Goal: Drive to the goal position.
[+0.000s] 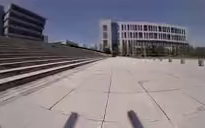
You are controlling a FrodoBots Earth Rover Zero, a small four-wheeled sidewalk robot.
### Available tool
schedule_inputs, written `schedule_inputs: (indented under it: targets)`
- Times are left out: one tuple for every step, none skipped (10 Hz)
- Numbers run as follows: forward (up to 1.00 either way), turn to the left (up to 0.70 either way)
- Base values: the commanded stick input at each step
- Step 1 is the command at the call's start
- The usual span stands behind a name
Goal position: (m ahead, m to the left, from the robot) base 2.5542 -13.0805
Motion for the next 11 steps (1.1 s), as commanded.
schedule_inputs:
  targets:
    - [0.70,0.00]
    - [0.70,0.00]
    - [0.70,0.00]
    - [0.70,0.00]
    - [0.70,0.00]
    - [0.70,0.00]
    - [0.70,0.00]
    - [0.70,0.00]
    - [0.70,0.00]
    - [0.70,0.00]
    - [0.70,0.00]
